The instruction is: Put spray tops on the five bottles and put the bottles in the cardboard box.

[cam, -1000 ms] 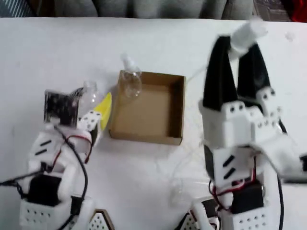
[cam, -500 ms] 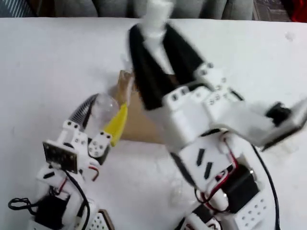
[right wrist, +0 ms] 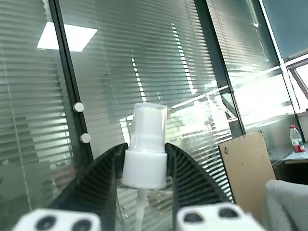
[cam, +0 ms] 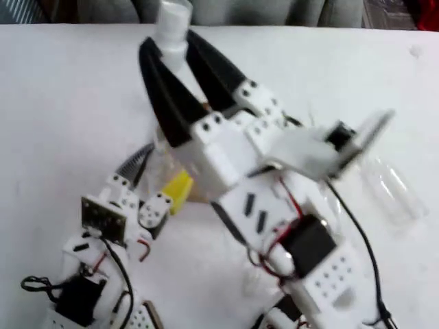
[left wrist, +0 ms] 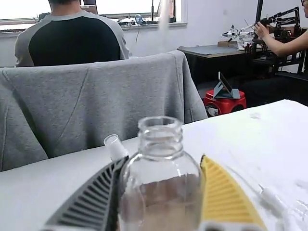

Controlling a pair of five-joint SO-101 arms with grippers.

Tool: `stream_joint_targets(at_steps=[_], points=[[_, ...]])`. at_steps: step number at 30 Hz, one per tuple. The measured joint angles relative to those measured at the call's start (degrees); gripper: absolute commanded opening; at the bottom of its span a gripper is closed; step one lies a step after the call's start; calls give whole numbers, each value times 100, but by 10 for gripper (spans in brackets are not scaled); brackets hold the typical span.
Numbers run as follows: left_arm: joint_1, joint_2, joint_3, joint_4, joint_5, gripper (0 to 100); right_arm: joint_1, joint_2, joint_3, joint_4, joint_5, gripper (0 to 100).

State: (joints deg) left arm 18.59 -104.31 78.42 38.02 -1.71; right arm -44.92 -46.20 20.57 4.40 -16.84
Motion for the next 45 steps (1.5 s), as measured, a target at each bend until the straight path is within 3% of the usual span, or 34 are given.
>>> stream_joint_targets(at_steps=[17,35,45], points=[[0,0,0,0,0,23,141,378,158,62,316,15],[0,0,123,0,0,23,149,-105,1635,264,316,15],[-70,0,123,0,0,23,149,-105,1327,2215,316,15]])
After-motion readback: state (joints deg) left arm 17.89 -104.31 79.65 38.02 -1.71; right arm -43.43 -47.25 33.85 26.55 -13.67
